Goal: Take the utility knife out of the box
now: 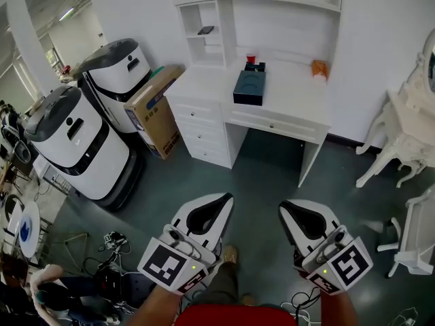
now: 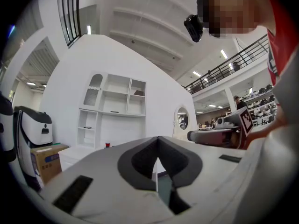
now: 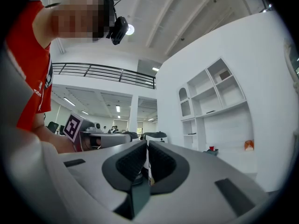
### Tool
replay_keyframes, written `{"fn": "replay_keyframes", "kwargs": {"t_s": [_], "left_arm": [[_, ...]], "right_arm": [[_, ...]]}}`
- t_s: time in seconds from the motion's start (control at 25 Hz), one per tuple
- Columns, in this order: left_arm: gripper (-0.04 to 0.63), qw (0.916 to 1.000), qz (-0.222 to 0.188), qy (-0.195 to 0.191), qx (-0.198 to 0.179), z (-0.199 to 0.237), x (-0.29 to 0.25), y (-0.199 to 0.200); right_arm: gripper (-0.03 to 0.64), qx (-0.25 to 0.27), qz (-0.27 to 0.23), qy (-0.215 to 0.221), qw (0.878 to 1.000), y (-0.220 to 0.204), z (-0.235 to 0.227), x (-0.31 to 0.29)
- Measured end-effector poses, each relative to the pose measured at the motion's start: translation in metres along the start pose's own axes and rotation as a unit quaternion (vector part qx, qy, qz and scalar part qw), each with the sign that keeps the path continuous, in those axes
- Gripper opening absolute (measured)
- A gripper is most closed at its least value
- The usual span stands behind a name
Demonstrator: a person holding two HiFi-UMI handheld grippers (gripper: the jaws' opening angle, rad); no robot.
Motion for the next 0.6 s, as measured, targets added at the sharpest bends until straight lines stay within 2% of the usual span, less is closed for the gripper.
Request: {"fn": "replay_keyframes", "kwargs": {"t_s": [0.32, 0.6], "left_arm": [[0.037, 0.9999, -0.008, 0.002, -0.015, 0.102, -0.068, 0.006], [0.037, 0.9997, 0.004, -0.019, -0.015, 0.196, -0.128, 0.012]], "right_arm": [[0.028, 0.009, -0.004, -0.017, 1.0, -0.008, -0.068, -0.088], [0.028, 0.021, -0.013, -0.044, 0.999, -0.013, -0.131, -0.176]]}}
Point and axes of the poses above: the fingertips, and each gripper's own axes: x backward along the fingers, z to its left, y out of its top, the point moved 4 cm from there along x, backward along the fingers, and after that the axes turned 7 degrees about x, right-handed, at the moved point
